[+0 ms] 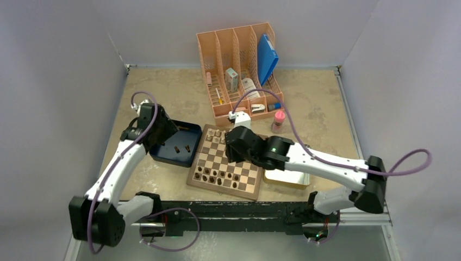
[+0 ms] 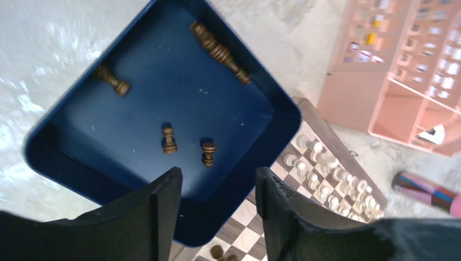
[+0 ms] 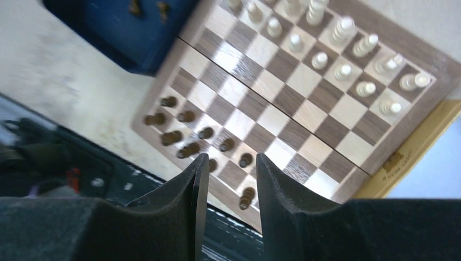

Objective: Set up the chess pieces on the board
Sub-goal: Pick up the chess piece from the storage box.

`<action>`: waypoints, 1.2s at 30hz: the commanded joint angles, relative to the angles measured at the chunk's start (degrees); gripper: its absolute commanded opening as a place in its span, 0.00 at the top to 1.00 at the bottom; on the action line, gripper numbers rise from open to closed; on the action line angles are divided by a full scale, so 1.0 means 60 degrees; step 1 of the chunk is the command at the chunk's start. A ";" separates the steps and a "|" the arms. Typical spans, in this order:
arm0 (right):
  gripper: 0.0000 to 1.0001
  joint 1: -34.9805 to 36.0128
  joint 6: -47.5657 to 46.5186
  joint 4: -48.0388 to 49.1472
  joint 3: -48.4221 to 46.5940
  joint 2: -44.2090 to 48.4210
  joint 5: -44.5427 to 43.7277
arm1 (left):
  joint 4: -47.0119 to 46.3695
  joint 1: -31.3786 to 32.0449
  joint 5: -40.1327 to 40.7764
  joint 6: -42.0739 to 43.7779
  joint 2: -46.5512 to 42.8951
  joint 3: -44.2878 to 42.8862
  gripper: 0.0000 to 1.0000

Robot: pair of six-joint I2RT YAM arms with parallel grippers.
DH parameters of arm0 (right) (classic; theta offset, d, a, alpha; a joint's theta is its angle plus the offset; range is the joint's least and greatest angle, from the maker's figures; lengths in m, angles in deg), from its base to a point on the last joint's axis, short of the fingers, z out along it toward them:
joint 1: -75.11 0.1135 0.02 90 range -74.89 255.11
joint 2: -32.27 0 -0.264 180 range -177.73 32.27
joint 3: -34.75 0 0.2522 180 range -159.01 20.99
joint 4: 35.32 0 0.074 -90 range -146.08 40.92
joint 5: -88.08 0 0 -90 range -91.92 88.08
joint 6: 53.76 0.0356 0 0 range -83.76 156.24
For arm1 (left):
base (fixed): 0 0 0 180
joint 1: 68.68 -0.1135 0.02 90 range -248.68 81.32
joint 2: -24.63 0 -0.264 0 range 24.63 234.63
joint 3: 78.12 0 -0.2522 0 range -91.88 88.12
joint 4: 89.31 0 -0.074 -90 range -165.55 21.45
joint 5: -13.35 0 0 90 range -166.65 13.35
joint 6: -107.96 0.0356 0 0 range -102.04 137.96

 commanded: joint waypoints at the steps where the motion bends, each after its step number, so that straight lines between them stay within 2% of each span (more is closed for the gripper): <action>1: 0.60 0.0044 -0.0434 0.1920 0.0634 0.1386 -0.0136 | 0.0337 -0.0058 0.0184 -0.2886 0.1455 -0.0430 0.53; 5: 0.60 0.0051 -0.0607 0.2582 0.1065 0.2265 0.0028 | 0.0145 -0.0191 -0.0005 -0.4311 0.2664 -0.0390 0.61; 13: 0.60 0.0049 -0.0717 0.2993 0.1694 0.3208 0.0166 | -0.1502 -0.0220 0.0155 -0.5657 0.3706 -0.0101 0.61; 20: 0.60 0.0053 -0.0654 0.2912 0.1847 0.3365 -0.0041 | -0.2574 -0.0220 0.0660 -0.5937 0.4037 0.0100 0.62; 36: 0.62 0.0051 -0.0575 0.2680 0.1740 0.3506 -0.0263 | -0.3311 -0.0278 0.1712 -0.5819 0.4657 0.0254 0.65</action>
